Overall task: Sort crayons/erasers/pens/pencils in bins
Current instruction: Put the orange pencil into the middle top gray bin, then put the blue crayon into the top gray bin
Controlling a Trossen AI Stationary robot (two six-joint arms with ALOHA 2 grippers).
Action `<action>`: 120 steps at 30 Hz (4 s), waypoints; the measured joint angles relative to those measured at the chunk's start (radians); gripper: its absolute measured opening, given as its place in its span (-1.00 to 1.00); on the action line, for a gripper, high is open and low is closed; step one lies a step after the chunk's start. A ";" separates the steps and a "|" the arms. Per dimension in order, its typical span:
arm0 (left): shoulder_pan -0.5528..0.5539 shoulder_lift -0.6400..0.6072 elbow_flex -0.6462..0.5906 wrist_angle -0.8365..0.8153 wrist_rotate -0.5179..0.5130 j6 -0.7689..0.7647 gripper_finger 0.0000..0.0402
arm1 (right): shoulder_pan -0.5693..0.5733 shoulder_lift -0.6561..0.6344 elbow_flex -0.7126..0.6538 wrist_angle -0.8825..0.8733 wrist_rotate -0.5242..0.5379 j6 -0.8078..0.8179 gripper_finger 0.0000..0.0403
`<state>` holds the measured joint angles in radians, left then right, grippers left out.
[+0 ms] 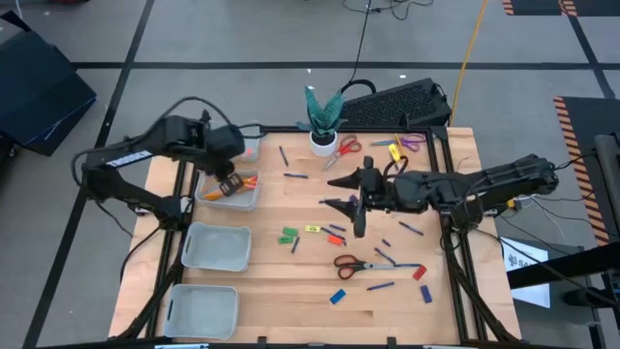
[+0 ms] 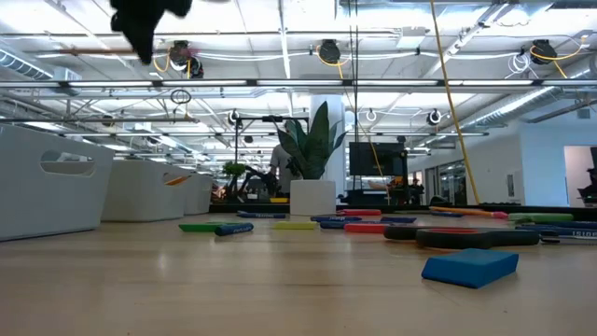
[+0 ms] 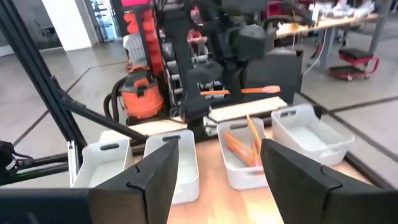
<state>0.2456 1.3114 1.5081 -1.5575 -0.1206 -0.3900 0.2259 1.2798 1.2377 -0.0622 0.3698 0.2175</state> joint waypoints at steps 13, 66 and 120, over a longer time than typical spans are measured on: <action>0.088 0.130 -0.456 0.134 -0.079 0.255 -0.88 | 0.072 0.000 -0.055 0.004 0.056 0.057 0.09; -0.224 -0.696 -0.519 0.741 -0.099 -0.195 -0.03 | -0.280 0.510 0.180 -0.397 -0.314 -0.289 0.09; -0.192 -0.555 -0.792 1.278 -0.166 -0.634 -0.03 | -0.197 0.189 -0.050 -0.030 -0.044 -0.537 -0.92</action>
<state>0.0540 0.7569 0.7162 -0.2795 -0.2868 -1.0241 0.0288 1.4687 1.1879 -0.0924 0.3255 -0.3197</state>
